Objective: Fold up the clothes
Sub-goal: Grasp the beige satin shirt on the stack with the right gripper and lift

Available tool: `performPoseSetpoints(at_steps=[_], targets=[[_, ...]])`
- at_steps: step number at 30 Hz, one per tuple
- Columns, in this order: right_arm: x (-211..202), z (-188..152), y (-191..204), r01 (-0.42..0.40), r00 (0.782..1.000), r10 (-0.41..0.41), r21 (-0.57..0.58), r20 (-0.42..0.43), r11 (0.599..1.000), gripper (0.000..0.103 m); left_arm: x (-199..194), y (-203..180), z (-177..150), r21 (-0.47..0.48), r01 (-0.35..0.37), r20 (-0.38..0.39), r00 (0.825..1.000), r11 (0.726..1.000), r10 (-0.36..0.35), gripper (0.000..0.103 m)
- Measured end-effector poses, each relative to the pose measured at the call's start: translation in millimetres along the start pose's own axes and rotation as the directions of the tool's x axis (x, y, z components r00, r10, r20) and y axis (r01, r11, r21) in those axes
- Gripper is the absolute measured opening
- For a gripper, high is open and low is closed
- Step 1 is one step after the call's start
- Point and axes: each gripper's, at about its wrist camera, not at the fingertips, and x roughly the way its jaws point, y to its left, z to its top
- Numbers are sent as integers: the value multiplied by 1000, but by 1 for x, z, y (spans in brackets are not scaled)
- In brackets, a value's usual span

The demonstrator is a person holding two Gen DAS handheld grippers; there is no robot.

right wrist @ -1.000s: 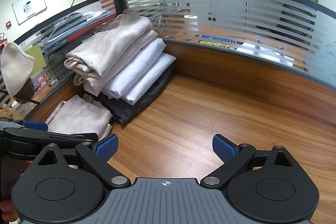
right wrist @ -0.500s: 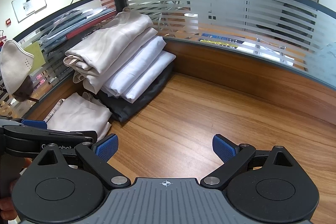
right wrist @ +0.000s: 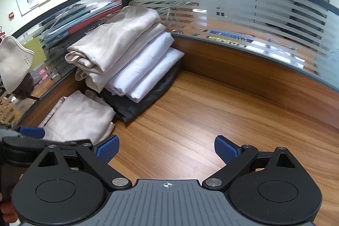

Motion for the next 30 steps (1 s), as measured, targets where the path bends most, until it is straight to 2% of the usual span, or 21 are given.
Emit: performPoseSetpoints(at_steps=[8,10,12,16,19,24,30], targets=[[40,40,31,-58,998,59,-110,8,992,96,21,40,-1,-30,-48,-28,999,998,47,103],[52,51,41,-76,997,79,-143,11,987,93,27,47,0,-35,-57,-36,998,998,56,103],[65,62,52,-96,995,100,-175,12,980,84,33,53,2,-36,-63,-40,997,997,62,103],[91,84,73,-134,990,141,-238,11,962,83,44,60,7,-34,-80,-51,996,996,78,103],[111,100,90,-162,985,172,-285,9,945,76,52,64,12,-41,-92,-55,994,995,90,103],[132,119,120,-223,970,242,-365,6,904,53,61,74,20,-77,-102,-60,993,992,97,103],[153,138,159,-292,946,323,-457,-10,840,42,67,82,19,-116,-106,-72,993,988,98,103]])
